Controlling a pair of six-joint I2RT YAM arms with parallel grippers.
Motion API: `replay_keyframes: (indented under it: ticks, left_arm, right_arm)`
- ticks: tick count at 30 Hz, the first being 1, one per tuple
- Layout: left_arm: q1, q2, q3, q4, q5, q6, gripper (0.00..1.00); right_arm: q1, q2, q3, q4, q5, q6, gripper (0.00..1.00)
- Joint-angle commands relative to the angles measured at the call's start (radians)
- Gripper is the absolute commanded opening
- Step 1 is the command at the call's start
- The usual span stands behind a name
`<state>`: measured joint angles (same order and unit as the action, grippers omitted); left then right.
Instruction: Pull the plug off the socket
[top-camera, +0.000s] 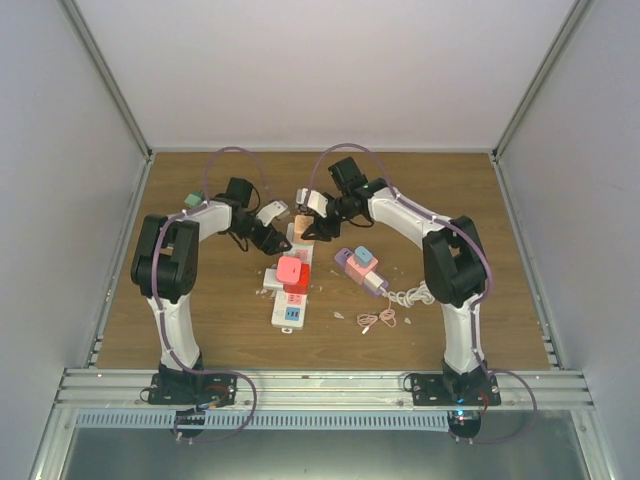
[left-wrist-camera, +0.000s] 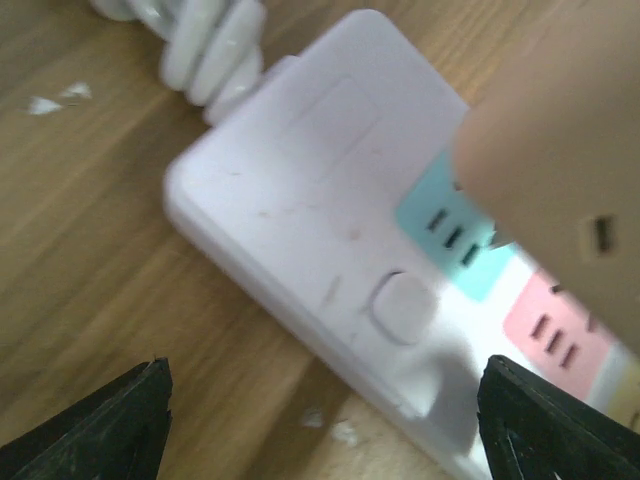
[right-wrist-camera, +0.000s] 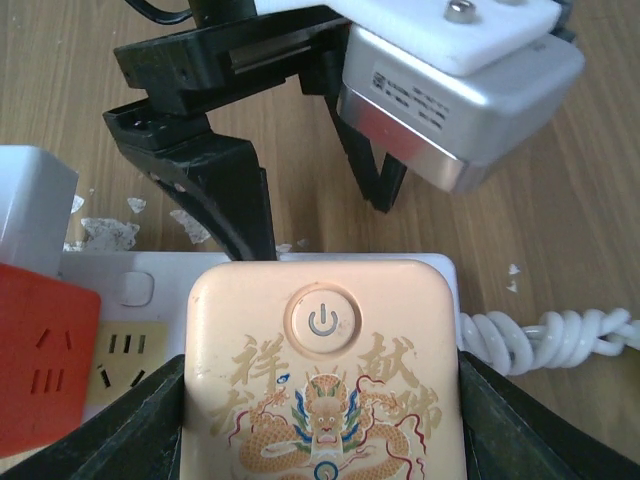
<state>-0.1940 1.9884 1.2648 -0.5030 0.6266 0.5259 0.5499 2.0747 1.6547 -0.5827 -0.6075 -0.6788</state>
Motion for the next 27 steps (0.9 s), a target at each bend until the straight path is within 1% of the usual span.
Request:
replay_keyframes:
  ticks: [1, 8, 15, 20, 27]
  left_arm:
    - [0.033, -0.037, 0.034, 0.020, -0.053, 0.035, 0.85]
    - [0.069, -0.178, 0.076, 0.073, 0.000, 0.048, 0.92]
    - [0.075, -0.337, -0.003, 0.201, 0.042, 0.061, 0.96]
    - [0.032, -0.396, -0.016, 0.251, 0.039, 0.070, 0.98]
    - [-0.082, -0.409, 0.005, 0.286, -0.071, 0.077, 0.99]
  right_arm:
    - [-0.019, -0.072, 0.004, 0.052, -0.024, 0.057, 0.19]
    - [-0.053, -0.090, 0.064, 0.118, -0.052, 0.267, 0.19]
    - [-0.120, -0.121, 0.055, 0.273, -0.065, 0.608, 0.17]
    - [-0.131, -0.130, 0.034, 0.340, -0.091, 0.776, 0.17]
    - [-0.134, -0.180, -0.056, 0.462, -0.142, 0.956, 0.17]
